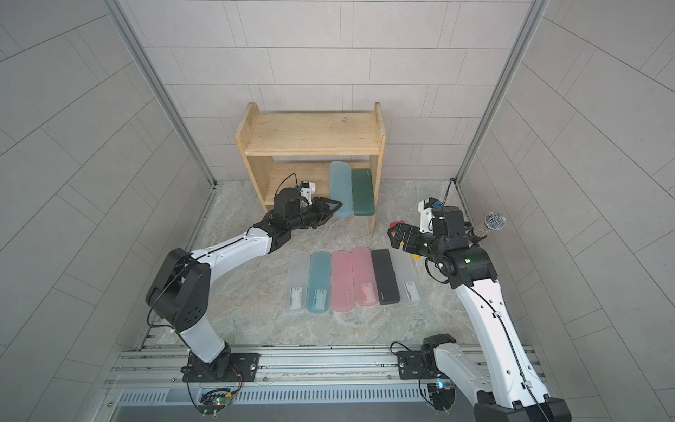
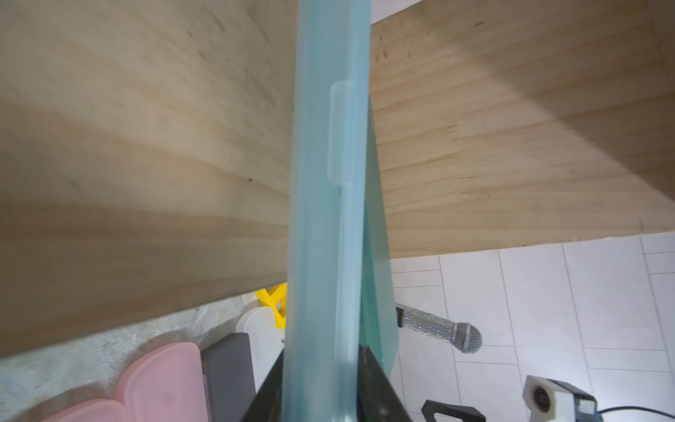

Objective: Remove the pencil cases from the shelf
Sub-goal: Pick up the pencil case from the shelf.

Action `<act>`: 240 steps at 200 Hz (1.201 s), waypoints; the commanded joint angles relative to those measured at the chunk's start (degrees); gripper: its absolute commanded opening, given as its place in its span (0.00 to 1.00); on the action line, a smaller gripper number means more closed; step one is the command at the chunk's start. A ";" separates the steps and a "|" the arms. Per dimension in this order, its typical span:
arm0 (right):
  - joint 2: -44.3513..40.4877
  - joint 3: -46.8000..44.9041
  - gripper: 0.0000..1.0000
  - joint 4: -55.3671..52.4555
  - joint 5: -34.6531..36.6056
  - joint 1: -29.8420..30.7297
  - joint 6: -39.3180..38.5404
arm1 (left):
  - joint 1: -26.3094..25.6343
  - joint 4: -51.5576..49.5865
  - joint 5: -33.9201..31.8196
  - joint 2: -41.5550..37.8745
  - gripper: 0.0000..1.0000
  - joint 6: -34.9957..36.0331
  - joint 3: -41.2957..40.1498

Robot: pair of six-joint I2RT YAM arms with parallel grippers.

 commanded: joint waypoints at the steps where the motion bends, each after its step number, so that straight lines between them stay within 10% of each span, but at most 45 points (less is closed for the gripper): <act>1: -1.31 1.53 1.00 -1.91 -0.32 -0.16 0.34 | -0.16 0.99 -0.28 -0.02 0.23 0.63 0.60; 62: -2.24 2.72 1.00 -3.45 -0.45 -0.18 0.15 | 0.97 0.30 -1.92 -4.65 0.03 3.26 -3.11; 153: -2.27 2.86 1.00 0.20 -3.69 0.66 3.17 | 2.43 -10.03 -11.56 -26.92 0.00 28.31 -15.77; 240: 0.07 -2.56 1.00 12.11 6.58 18.38 8.91 | 2.83 -12.42 -13.85 -47.84 0.00 37.89 -28.96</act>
